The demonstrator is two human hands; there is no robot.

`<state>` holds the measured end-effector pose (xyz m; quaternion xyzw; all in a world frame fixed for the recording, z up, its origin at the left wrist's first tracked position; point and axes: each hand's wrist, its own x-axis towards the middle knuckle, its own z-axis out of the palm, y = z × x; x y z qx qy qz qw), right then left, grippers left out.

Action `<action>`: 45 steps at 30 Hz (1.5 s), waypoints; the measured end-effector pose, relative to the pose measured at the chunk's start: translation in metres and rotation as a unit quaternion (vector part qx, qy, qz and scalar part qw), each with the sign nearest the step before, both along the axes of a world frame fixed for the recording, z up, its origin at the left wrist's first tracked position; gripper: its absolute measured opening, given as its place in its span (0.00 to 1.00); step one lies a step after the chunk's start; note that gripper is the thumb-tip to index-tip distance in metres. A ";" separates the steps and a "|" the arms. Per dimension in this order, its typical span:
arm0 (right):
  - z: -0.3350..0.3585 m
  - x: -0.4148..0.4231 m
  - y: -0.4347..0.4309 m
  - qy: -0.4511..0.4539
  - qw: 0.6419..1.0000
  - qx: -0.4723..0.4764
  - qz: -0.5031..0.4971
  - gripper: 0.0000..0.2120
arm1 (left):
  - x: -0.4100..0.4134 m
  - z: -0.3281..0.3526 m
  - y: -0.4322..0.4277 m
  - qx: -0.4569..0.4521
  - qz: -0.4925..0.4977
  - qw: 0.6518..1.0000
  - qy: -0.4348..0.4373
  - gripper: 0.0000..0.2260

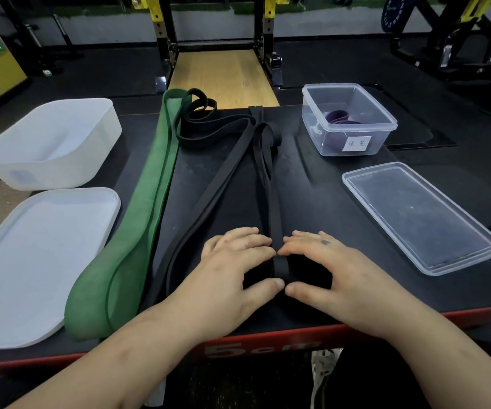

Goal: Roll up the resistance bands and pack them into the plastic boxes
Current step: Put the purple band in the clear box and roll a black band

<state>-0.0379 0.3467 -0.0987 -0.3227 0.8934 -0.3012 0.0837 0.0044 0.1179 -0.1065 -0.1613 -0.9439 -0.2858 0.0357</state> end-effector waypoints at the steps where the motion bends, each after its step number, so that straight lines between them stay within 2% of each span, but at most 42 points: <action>1: 0.000 0.000 -0.001 0.001 1.000 -0.001 -0.001 0.23 | 0.000 0.000 0.000 0.000 -0.001 1.000 -0.001 0.25; 7: -0.001 0.001 0.001 0.009 0.999 -0.031 0.003 0.22 | 0.004 0.004 -0.002 0.001 -0.016 1.000 -0.008 0.27; 10: -0.002 0.003 0.002 0.004 0.998 -0.057 0.010 0.22 | 0.008 0.007 -0.002 0.009 -0.026 1.000 -0.012 0.24; 15: -0.001 0.003 0.003 -0.008 0.999 -0.039 0.007 0.21 | 0.010 0.011 -0.001 0.018 -0.026 0.999 -0.038 0.19; 22: 0.002 0.003 0.000 -0.026 0.999 -0.017 0.012 0.16 | 0.011 0.008 0.001 0.016 0.003 0.999 -0.040 0.19; 27: -0.001 0.000 0.000 -0.040 0.999 -0.004 -0.008 0.19 | 0.012 0.009 0.000 0.025 0.022 0.998 -0.050 0.23; 35: -0.005 -0.001 -0.004 0.015 1.000 -0.007 -0.007 0.27 | 0.007 0.007 0.001 0.006 0.002 1.000 -0.016 0.23; 41: 0.002 -0.001 -0.001 -0.006 0.998 -0.040 -0.051 0.17 | 0.003 0.006 0.000 0.007 0.006 1.000 -0.012 0.23; 45: 0.002 0.000 0.000 -0.009 1.000 -0.023 -0.019 0.16 | 0.002 0.005 -0.001 0.001 0.008 1.000 -0.014 0.23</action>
